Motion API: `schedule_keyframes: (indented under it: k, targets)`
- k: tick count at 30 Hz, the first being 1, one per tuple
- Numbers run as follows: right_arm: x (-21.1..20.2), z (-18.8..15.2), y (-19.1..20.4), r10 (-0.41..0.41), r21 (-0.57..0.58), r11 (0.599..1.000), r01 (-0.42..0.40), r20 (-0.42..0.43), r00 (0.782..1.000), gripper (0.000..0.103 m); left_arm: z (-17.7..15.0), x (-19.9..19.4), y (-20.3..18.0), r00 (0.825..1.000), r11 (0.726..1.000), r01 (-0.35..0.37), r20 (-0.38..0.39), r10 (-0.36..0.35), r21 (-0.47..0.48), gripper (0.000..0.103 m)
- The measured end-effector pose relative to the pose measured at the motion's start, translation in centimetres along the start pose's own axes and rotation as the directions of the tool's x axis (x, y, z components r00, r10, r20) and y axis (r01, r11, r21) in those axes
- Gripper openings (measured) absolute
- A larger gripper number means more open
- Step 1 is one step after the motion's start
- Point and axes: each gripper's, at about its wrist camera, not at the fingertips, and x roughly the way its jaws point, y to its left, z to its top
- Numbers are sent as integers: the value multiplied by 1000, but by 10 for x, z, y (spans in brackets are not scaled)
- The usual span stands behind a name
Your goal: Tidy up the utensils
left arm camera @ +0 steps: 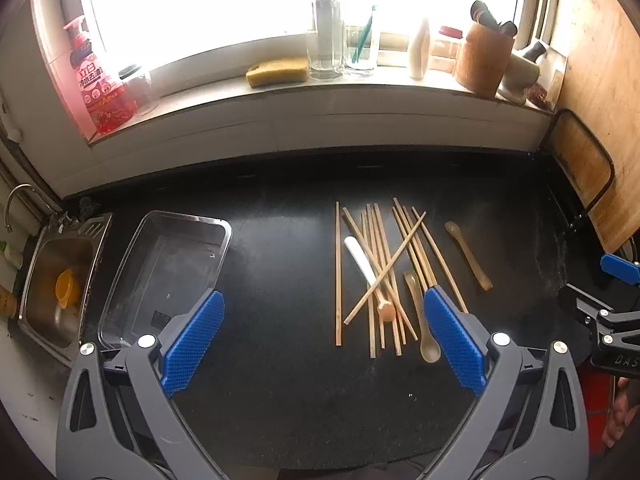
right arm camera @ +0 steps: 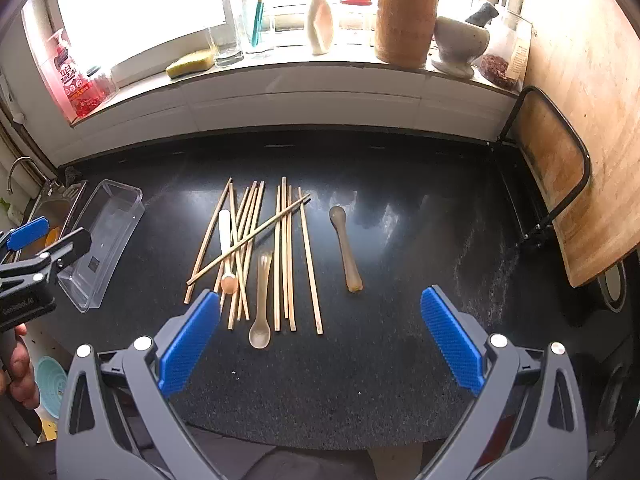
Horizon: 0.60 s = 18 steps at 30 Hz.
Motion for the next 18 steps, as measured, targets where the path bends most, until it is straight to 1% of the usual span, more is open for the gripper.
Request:
schedule_keyframes:
  k: [5,12,18]
  targets:
    - [2,3,1,7,-1,1000,-7,-3,1000,98,-3,1,-3,1000,1000,1,1,-1,13,98]
    - [5,6,-1,8,4,1000,-8,-2,1000,98,-3,3,3,999,999,43,-7,-43,-16,98]
    - [7,7,2,18,-4,1000,-18,-6,1000,98,-1,6,5,998,998,55,-15,-56,-42,98]
